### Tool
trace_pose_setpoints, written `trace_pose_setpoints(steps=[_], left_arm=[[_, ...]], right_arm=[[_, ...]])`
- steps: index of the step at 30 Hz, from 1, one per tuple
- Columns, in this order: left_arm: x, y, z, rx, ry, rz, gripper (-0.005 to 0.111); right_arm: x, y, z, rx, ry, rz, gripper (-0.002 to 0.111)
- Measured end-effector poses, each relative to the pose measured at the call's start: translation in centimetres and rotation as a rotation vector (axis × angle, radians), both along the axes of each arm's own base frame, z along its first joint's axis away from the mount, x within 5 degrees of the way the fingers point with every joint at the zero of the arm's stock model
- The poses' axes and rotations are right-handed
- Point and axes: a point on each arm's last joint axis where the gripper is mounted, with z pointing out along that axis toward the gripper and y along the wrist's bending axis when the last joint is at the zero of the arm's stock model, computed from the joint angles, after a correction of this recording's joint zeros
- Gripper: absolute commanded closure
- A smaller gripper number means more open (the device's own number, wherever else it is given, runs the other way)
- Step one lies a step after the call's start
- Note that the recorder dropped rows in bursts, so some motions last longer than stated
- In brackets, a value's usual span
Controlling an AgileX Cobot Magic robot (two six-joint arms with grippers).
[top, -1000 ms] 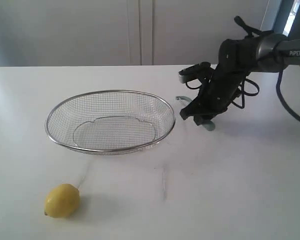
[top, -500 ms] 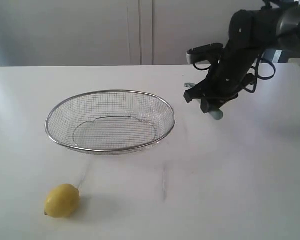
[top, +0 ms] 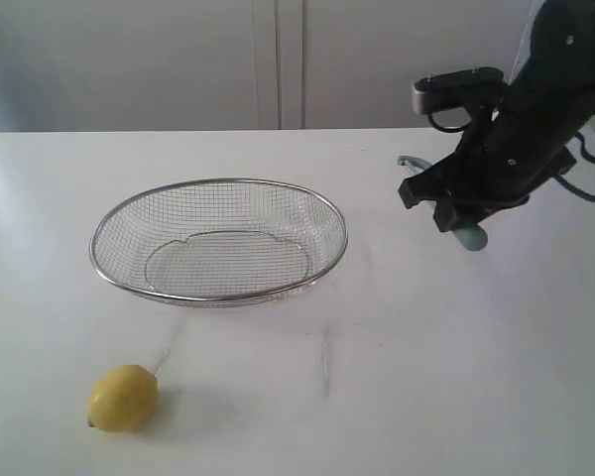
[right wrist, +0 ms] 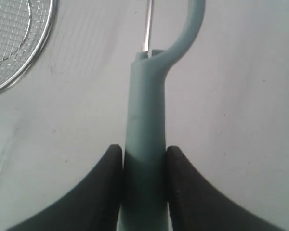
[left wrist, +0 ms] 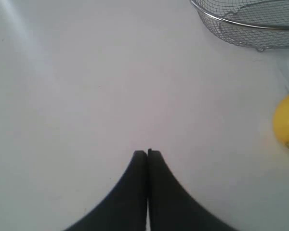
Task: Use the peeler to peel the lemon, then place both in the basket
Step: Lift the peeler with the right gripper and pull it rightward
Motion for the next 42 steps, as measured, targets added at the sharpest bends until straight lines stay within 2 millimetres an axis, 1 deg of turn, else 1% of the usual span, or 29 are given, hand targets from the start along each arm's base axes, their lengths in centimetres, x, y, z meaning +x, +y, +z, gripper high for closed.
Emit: trace_pose_setpoints(steps=[5, 7, 14, 19, 24, 42], left_arm=[[0.0, 0.0, 0.0, 0.0, 0.0, 0.0, 0.107], [0.0, 0.0, 0.0, 0.0, 0.0, 0.0, 0.107], [0.0, 0.0, 0.0, 0.0, 0.0, 0.0, 0.107], [0.0, 0.0, 0.0, 0.0, 0.0, 0.0, 0.107], [0.0, 0.0, 0.0, 0.0, 0.0, 0.0, 0.107], [0.0, 0.0, 0.0, 0.0, 0.0, 0.0, 0.107]], right_arm=[[-3.3, -0.9, 2.0, 0.017, -0.047, -0.01, 0.108], [-4.4, -1.2, 2.6, 0.024, -0.063, -0.016, 0.108], [-7.3, -2.0, 4.2, 0.043, -0.113, -0.018, 0.108], [-8.7, -2.4, 4.7, 0.05, -0.135, -0.018, 0.108], [-9.4, -2.6, 4.9, 0.052, -0.142, -0.018, 0.108], [-9.5, -2.6, 4.5, 0.048, -0.129, -0.018, 0.108]])
